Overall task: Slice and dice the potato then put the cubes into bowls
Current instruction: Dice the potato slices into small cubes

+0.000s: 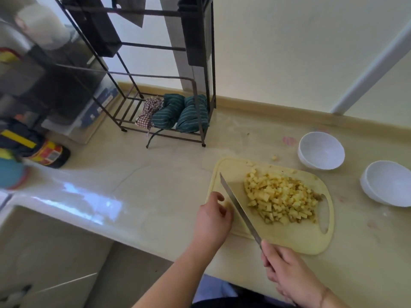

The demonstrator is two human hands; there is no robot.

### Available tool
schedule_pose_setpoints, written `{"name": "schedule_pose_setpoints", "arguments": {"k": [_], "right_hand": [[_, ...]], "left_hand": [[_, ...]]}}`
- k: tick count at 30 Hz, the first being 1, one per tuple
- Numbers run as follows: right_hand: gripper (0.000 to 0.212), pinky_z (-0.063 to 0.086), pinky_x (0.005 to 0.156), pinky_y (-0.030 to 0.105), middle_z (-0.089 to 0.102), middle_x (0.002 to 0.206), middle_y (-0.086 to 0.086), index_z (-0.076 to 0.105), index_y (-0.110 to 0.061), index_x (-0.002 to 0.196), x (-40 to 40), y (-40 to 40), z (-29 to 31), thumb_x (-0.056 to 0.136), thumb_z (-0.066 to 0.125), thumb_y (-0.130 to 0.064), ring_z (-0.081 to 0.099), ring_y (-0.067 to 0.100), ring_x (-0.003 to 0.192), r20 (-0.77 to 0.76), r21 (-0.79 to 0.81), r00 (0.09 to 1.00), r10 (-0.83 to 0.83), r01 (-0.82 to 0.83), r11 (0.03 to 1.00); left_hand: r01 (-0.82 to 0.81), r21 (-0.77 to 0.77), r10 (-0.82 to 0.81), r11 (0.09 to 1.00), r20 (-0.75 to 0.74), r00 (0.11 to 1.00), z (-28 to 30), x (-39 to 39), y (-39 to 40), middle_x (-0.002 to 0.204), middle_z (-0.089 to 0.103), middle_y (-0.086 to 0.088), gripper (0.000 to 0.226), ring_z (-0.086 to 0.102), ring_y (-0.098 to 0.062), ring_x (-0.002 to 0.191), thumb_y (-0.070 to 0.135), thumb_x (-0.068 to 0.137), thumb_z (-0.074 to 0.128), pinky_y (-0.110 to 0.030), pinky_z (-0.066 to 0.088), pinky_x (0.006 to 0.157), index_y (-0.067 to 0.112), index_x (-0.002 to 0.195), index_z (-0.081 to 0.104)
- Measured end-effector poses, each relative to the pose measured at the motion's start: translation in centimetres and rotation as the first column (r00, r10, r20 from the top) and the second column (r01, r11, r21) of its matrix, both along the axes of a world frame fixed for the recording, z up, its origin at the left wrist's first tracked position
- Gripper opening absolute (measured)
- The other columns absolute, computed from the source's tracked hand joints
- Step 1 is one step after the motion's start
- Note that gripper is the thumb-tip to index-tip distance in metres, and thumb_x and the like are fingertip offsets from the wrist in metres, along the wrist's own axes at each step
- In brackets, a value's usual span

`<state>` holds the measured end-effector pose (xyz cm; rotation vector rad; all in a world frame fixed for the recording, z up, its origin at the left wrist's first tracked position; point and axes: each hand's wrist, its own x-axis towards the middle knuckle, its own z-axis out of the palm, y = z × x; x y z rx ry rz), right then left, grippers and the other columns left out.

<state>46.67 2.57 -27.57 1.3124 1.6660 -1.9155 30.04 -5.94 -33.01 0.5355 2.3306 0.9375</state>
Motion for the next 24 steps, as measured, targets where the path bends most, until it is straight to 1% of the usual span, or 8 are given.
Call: {"name": "schedule_pose_setpoints", "arguments": {"k": [3, 7, 10, 12, 14, 16, 20, 24], "right_hand": [[0.045, 0.019, 0.036, 0.016, 0.03, 0.055, 0.005, 0.043, -0.007, 0.079, 0.3, 0.5, -0.9, 0.096, 0.041, -0.049, 0.024, 0.01, 0.034, -0.001, -0.027, 0.999, 0.045, -0.045, 0.999], [0.052, 0.019, 0.038, 0.018, 0.031, 0.056, 0.005, 0.044, -0.01, 0.077, 0.8, 2.2, -1.6, 0.085, 0.04, -0.061, 0.024, 0.013, 0.037, -0.039, -0.079, 0.992, 0.117, -0.119, 0.99], [0.058, 0.017, 0.039, 0.019, 0.03, 0.057, 0.005, 0.042, -0.006, 0.078, 1.2, 3.5, -2.0, 0.082, 0.041, -0.064, 0.021, 0.014, 0.04, -0.073, -0.101, 0.989, 0.132, -0.139, 0.985], [0.059, 0.017, 0.039, 0.017, 0.028, 0.058, 0.007, 0.04, -0.002, 0.079, 1.7, 3.8, -2.1, 0.084, 0.041, -0.061, 0.019, 0.013, 0.04, -0.093, -0.102, 0.987, 0.132, -0.141, 0.985], [0.059, 0.017, 0.037, 0.016, 0.027, 0.06, 0.009, 0.04, 0.002, 0.08, 2.0, 3.8, -2.1, 0.086, 0.041, -0.057, 0.02, 0.012, 0.039, -0.114, -0.097, 0.984, 0.134, -0.146, 0.985], [0.06, 0.019, 0.036, 0.017, 0.028, 0.06, 0.01, 0.041, 0.004, 0.081, 2.3, 3.6, -2.1, 0.085, 0.041, -0.056, 0.021, 0.01, 0.039, -0.135, -0.077, 0.979, 0.15, -0.161, 0.984], [0.064, 0.023, 0.039, 0.019, 0.033, 0.056, 0.003, 0.044, -0.001, 0.08, 2.5, 3.2, -2.2, 0.081, 0.039, -0.065, 0.023, 0.009, 0.041, -0.146, -0.007, 0.966, 0.214, -0.217, 0.976], [0.064, 0.024, 0.039, 0.019, 0.033, 0.054, 0.0, 0.045, -0.004, 0.078, 2.7, 3.1, -2.2, 0.08, 0.037, -0.067, 0.024, 0.008, 0.041, -0.122, 0.021, 0.966, 0.229, -0.228, 0.973]], "left_hand": [[-0.07, 0.025, 0.07, 0.997, 0.017, 0.997, -0.3, 0.7, 0.5, 0.076, 0.06, 0.016, 0.016, 0.062, -0.007, 0.071, 0.021, 0.097, 0.065, -0.032, 0.055, 0.069, 0.026, 0.103, 0.05], [-0.18, 0.048, 0.179, 0.982, 0.03, 0.983, -0.9, 2.0, 1.1, 0.078, 0.062, 0.011, 0.016, 0.062, -0.007, 0.073, 0.018, 0.095, 0.069, -0.017, 0.048, 0.064, 0.026, 0.095, 0.054], [-0.203, 0.051, 0.204, 0.978, -0.014, 0.979, -1.1, 2.2, 1.0, 0.078, 0.062, 0.014, 0.015, 0.06, -0.001, 0.073, 0.023, 0.095, 0.07, -0.009, 0.046, 0.063, 0.026, 0.092, 0.056], [-0.172, 0.053, 0.175, 0.984, -0.067, 0.982, -1.1, 2.4, 0.7, 0.078, 0.062, 0.016, 0.013, 0.06, 0.0, 0.073, 0.021, 0.095, 0.069, -0.009, 0.045, 0.064, 0.025, 0.09, 0.058], [-0.118, 0.069, 0.127, 0.991, -0.146, 0.981, -1.3, 2.5, 0.3, 0.076, 0.063, 0.013, 0.011, 0.061, -0.005, 0.075, 0.015, 0.093, 0.071, -0.011, 0.047, 0.065, 0.022, 0.09, 0.064], [-0.089, 0.08, 0.103, 0.993, -0.191, 0.976, -1.6, 2.5, 0.0, 0.077, 0.064, 0.011, 0.007, 0.062, -0.005, 0.08, 0.01, 0.09, 0.073, -0.009, 0.047, 0.066, 0.016, 0.093, 0.07], [-0.147, 0.08, 0.155, 0.986, -0.113, 0.981, -1.7, 2.5, 0.6, 0.082, 0.07, 0.009, 0.012, 0.064, -0.002, 0.08, 0.008, 0.088, 0.073, -0.007, 0.047, 0.067, 0.013, 0.099, 0.074], [-0.193, 0.077, 0.199, 0.978, -0.077, 0.977, -1.7, 2.6, 1.0, 0.082, 0.072, 0.007, 0.014, 0.064, -0.002, 0.079, 0.007, 0.087, 0.071, -0.008, 0.047, 0.065, 0.015, 0.097, 0.075]]}}
